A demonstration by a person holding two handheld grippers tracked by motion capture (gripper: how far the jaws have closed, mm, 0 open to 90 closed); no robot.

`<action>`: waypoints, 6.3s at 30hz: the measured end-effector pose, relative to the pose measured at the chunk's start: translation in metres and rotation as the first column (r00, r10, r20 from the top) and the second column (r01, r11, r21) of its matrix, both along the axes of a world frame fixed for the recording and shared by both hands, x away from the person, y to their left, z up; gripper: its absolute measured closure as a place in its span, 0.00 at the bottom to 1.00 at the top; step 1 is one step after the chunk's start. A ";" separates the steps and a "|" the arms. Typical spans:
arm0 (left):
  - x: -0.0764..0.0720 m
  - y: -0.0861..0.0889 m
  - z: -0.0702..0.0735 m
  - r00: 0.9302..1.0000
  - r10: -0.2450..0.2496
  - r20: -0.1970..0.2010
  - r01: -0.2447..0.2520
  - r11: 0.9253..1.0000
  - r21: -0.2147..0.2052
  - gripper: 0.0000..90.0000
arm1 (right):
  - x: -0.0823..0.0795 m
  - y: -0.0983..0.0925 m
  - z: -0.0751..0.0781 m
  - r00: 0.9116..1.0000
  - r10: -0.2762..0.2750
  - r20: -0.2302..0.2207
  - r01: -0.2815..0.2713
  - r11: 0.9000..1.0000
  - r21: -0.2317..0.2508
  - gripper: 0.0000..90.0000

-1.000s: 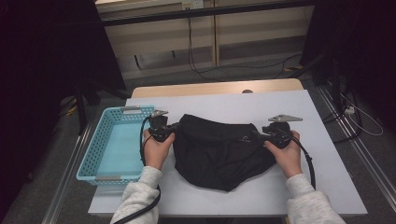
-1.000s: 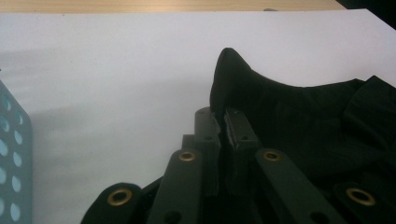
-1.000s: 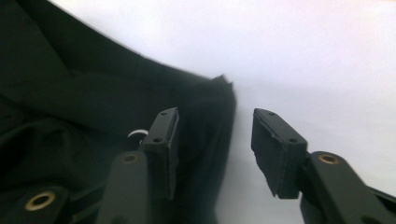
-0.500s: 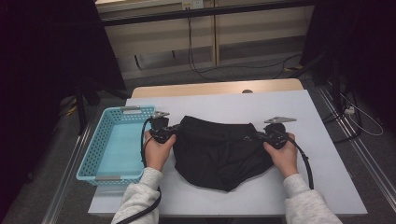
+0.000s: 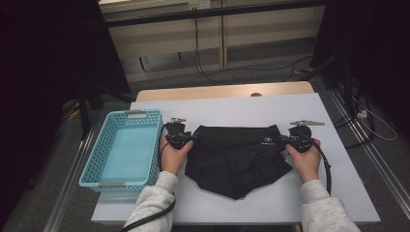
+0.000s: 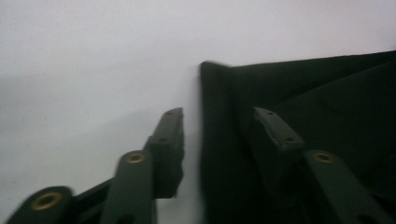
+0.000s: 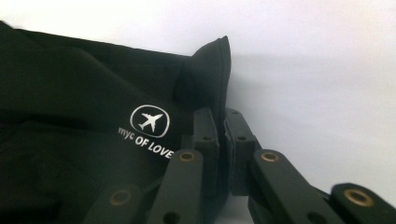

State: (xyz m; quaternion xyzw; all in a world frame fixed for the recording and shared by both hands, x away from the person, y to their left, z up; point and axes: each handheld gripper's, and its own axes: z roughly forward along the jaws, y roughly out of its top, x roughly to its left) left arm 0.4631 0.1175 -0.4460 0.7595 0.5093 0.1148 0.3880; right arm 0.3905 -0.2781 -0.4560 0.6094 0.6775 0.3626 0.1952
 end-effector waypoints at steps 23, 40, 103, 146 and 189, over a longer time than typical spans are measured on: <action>0.002 0.003 0.020 1.000 -0.029 0.001 0.029 0.995 -0.099 0.96 | -0.011 -0.010 0.019 0.982 -0.039 0.184 0.022 0.995 0.097 0.96; -0.003 0.019 0.056 0.997 -0.025 0.073 0.037 0.985 -0.170 0.96 | -0.011 -0.004 0.039 0.970 0.032 0.241 -0.061 0.992 0.113 0.96; 0.078 -0.004 0.097 0.992 -0.021 0.127 0.035 0.993 -0.113 0.46 | 0.105 0.026 0.129 0.953 -0.042 0.301 0.050 0.999 -0.018 0.52; -0.046 -0.001 0.025 0.974 -0.200 0.108 0.200 0.980 0.012 0.12 | -0.054 0.021 0.028 0.960 0.252 0.123 -0.232 0.960 -0.155 0.45; -0.047 -0.010 0.017 0.962 -0.257 0.087 0.256 0.966 0.027 0.14 | -0.090 0.073 0.035 0.884 0.458 0.100 -0.445 0.887 -0.123 0.97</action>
